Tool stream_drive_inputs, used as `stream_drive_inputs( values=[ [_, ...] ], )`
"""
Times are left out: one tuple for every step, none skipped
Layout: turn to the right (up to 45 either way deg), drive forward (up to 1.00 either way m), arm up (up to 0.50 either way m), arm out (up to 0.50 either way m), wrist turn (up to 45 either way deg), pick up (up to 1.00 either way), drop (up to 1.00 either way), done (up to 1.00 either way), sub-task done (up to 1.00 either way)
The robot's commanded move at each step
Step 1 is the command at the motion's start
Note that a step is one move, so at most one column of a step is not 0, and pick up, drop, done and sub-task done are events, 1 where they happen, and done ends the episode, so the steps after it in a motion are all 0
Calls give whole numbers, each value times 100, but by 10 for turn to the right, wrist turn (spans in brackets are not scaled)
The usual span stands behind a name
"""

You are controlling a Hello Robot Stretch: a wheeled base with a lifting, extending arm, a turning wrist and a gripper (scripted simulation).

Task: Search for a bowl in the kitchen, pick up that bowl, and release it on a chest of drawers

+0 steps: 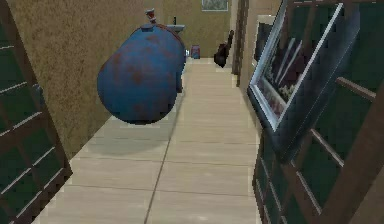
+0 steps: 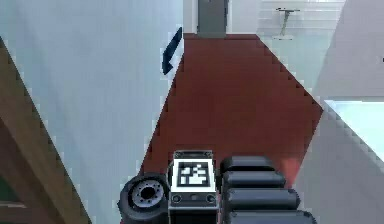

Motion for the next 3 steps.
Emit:
stream_drive_inputs(
  values=[
    [-120,0,0,0,0,0,0,0,0],
    [0,55,0,0,0,0,0,0,0],
    [90,0,0,0,0,0,0,0,0]
  ],
)
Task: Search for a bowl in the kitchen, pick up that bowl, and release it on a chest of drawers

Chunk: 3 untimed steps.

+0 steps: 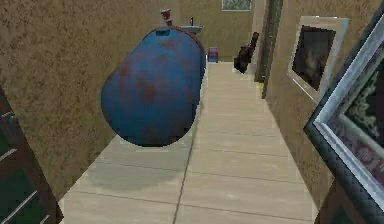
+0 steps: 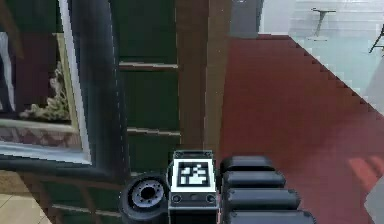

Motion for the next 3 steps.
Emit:
stream_drive_inputs(
  values=[
    [0,100,0,0,0,0,0,0,0],
    [60,0,0,0,0,0,0,0,0],
    [0,25,0,0,0,0,0,0,0]
  ],
)
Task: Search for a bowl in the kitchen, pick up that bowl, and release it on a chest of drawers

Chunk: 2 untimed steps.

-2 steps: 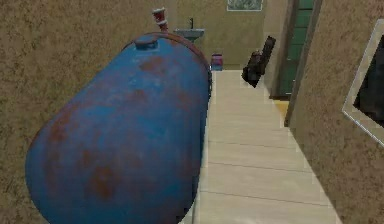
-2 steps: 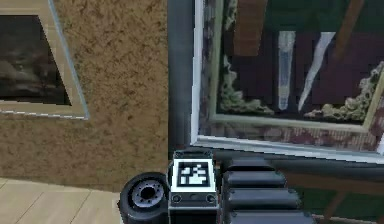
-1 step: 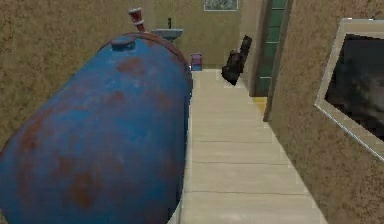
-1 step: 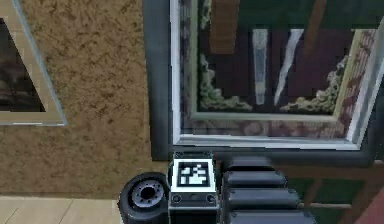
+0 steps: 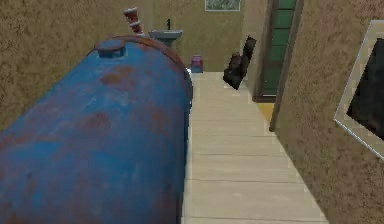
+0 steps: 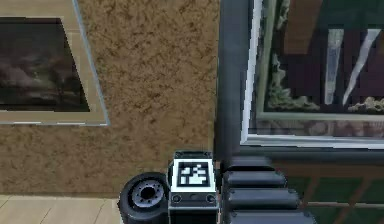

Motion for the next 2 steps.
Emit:
stream_drive_inputs(
  values=[
    [450,0,0,0,0,0,0,0,0],
    [90,0,0,0,0,0,0,0,0]
  ],
)
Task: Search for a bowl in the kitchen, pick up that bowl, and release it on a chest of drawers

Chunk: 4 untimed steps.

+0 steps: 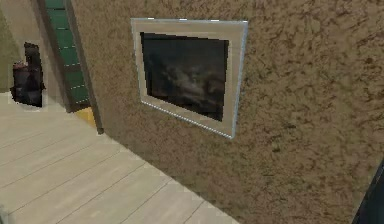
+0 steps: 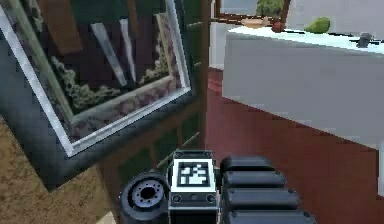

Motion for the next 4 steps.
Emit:
stream_drive_inputs(
  values=[
    [0,55,0,0,0,0,0,0,0],
    [-450,0,0,0,0,0,0,0,0],
    [0,100,0,0,0,0,0,0,0],
    [-30,0,0,0,0,0,0,0,0]
  ],
)
